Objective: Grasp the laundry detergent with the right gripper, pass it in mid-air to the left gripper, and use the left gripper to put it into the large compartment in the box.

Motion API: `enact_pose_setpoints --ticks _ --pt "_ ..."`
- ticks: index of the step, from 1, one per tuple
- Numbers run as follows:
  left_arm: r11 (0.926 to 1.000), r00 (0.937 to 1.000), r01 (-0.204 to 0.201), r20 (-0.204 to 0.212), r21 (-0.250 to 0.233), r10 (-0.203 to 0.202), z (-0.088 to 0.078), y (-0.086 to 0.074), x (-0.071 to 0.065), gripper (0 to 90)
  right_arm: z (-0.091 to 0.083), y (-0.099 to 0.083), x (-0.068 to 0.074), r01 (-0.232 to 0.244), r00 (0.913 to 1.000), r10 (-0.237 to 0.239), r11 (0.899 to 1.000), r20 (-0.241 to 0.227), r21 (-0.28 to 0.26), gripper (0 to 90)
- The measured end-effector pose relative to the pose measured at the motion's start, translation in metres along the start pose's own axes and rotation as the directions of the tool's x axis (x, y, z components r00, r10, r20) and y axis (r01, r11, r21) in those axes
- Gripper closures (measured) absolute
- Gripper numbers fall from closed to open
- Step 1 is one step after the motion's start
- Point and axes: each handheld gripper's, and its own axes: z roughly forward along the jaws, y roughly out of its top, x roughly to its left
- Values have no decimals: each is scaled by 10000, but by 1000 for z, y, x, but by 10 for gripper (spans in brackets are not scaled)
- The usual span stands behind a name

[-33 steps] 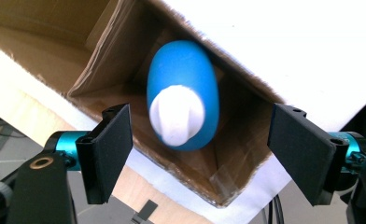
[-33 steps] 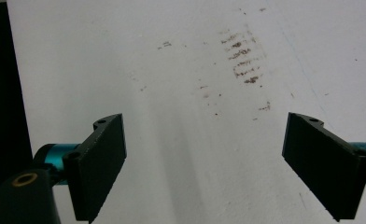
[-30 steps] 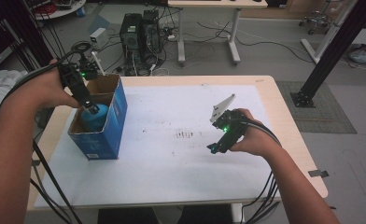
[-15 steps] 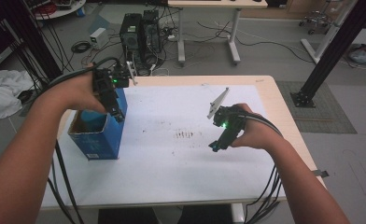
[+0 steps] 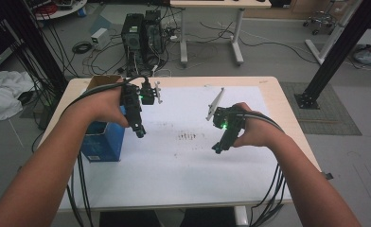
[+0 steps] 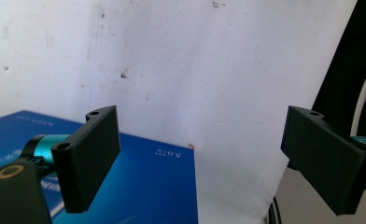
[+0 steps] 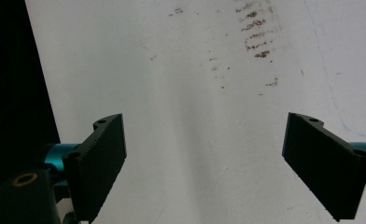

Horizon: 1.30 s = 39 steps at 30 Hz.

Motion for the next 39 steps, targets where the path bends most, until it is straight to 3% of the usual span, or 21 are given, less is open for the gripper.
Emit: enact_pose_setpoints --ticks 5,8,15,24,34,39 --pt "9999 9999 -126 -84 -75 126 1 5 -1 119 2 2 -2 118 9999 -116 9998 -106 177 128" --pt "9992 9990 -394 -195 80 395 4 9 -2 119 4 4 -2 172 9998 -169 9992 -105 354 128" --pt "9977 9978 -579 -295 361 590 10 13 -4 119 4 6 -3 369 9991 -353 9967 -237 722 128" --pt "9978 9973 -656 -317 76 658 7 14 -3 119 0 1 -6 384 9990 -351 9909 -277 1291 128" --pt "9975 9973 -703 -236 -16 702 2 15 0 120 -3 -2 -7 197 9995 -163 9906 -264 1353 128" --pt "9974 9972 -709 -229 -106 707 0 14 1 119 -2 -1 -8 390 9990 -361 9916 -262 1231 128"
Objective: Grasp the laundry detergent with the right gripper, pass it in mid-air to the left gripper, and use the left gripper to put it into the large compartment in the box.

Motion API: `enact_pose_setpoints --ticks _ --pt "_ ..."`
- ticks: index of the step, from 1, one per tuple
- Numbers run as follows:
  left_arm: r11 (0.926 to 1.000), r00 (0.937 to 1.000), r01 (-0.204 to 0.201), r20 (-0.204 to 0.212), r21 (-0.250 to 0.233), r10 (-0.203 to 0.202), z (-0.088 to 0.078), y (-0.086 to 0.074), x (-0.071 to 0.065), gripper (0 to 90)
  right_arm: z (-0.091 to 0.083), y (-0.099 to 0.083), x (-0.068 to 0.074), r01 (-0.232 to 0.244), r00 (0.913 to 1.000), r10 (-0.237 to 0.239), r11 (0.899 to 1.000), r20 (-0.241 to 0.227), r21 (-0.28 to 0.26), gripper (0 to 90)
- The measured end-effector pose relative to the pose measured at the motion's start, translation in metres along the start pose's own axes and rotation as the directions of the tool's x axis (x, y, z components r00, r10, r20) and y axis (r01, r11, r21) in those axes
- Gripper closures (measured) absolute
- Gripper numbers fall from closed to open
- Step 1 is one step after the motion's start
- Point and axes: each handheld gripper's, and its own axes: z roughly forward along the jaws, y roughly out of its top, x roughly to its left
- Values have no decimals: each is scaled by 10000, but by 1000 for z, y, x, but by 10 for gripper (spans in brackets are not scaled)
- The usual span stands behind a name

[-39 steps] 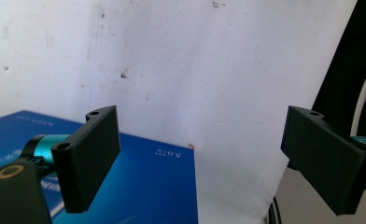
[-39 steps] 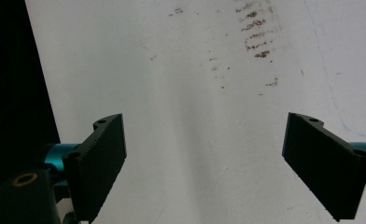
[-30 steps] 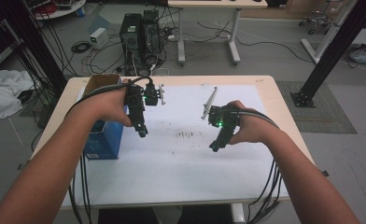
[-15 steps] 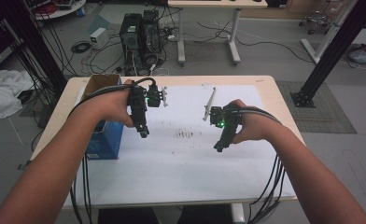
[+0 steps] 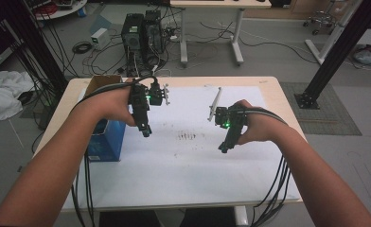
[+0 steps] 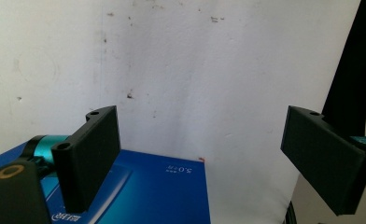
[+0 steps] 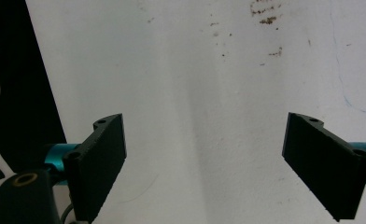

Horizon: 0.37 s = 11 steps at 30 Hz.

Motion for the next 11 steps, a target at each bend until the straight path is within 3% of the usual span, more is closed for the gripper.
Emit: enact_pose_setpoints --ticks 11 --pt "10000 10000 12 12 3 -12 0 -1 1 120 0 -1 1 -147 9999 147 9998 -7 94 128"
